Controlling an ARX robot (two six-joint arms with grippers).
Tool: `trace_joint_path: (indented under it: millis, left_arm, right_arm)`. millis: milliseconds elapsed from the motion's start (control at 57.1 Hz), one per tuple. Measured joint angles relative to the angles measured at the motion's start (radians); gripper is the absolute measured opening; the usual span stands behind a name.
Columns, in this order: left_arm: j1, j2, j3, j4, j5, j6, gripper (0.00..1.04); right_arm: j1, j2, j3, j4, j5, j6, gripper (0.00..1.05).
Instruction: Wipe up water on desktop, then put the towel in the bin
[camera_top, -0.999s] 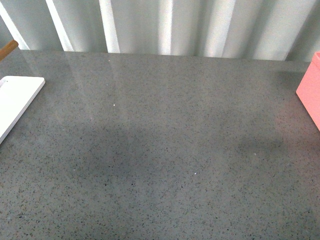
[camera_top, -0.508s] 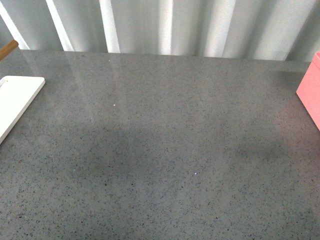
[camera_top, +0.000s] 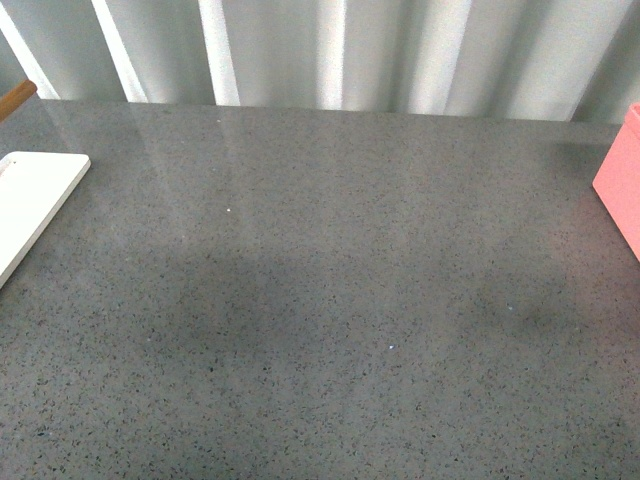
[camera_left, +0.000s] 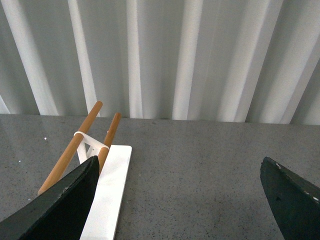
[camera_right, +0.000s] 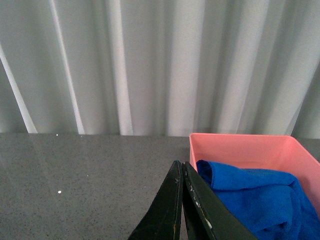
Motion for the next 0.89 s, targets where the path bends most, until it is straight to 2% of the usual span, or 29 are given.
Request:
trace_joint_path:
  millis: [105,193,473,508,648,771,894]
  left_arm:
    - [0.0,0.0,0.0,0.0,0.0,0.0,0.98]
    - [0.0,0.0,0.0,0.0,0.0,0.0,0.98]
    - [0.0,0.0,0.0,0.0,0.0,0.0,0.98]
    - [0.0,0.0,0.0,0.0,0.0,0.0,0.98]
    - [0.0,0.0,0.0,0.0,0.0,0.0,0.98]
    - [0.0,0.0,0.0,0.0,0.0,0.0,0.98]
    - [0.0,0.0,0.0,0.0,0.0,0.0,0.98]
  right_arm:
    - [0.0,-0.03,0.0,-0.03,0.0,0.001,0.03]
    - [0.0,-0.175,0.0,-0.203,0.003,0.002,0.03]
    - [0.0,-0.203,0.0,-0.21,0.003,0.002,0.03]
    - [0.0,-0.203,0.0,-0.21,0.003,0.002,0.06]
    - [0.0,-0.203,0.0,-0.21,0.003,0.002,0.29]
    - [0.0,-0.203,0.0,-0.21,0.003,0.002,0.54]
    - [0.0,-0.203,0.0,-0.21,0.003,0.002,0.73]
